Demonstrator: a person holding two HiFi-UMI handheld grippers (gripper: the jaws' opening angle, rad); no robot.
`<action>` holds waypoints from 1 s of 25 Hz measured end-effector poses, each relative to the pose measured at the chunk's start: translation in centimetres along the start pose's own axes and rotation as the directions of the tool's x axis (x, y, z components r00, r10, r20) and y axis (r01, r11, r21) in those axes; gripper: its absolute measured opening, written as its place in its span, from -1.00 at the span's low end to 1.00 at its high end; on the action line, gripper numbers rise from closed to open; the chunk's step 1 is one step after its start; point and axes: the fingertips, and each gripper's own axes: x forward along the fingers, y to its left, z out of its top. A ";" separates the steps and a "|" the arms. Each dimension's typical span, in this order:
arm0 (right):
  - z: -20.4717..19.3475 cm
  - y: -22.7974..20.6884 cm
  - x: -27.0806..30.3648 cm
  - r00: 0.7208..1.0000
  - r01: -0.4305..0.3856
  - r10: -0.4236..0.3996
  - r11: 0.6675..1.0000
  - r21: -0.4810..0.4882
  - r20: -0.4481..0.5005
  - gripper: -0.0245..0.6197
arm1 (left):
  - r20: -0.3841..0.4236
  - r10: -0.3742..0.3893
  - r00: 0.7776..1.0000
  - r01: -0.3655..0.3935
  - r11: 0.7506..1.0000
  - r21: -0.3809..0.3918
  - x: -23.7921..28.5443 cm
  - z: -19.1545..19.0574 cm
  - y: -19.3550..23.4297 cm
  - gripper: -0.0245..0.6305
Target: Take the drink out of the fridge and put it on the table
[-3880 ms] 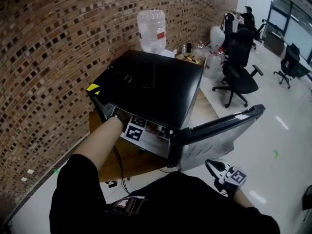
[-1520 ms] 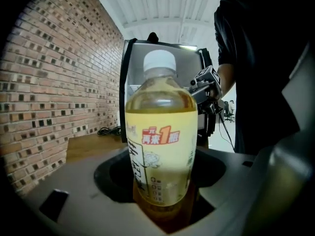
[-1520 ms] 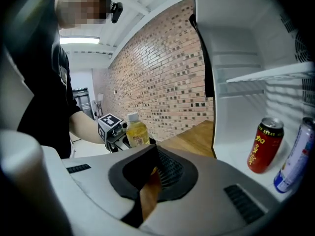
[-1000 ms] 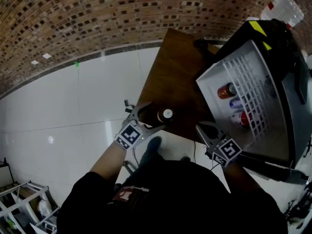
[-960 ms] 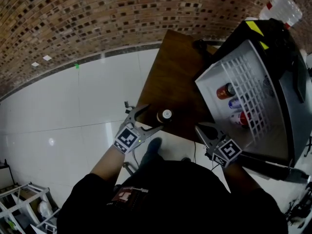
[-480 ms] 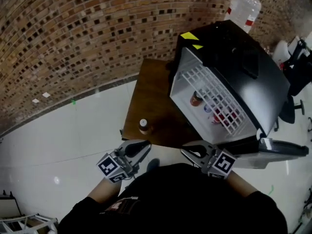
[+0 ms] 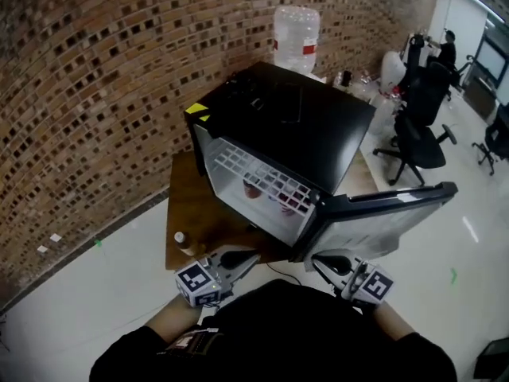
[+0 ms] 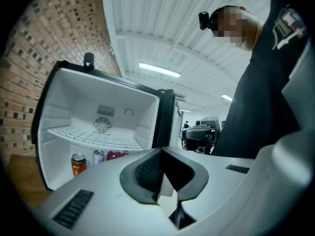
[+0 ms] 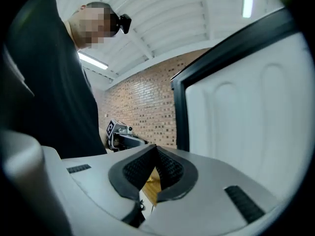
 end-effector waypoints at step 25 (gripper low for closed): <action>-4.2 -3.7 -9.1 0.953 0.301 -0.301 0.944 0.135 -0.020 -0.92 | -0.059 -0.116 0.991 0.115 0.993 -0.030 4.6 -1.0 -3.7 -0.93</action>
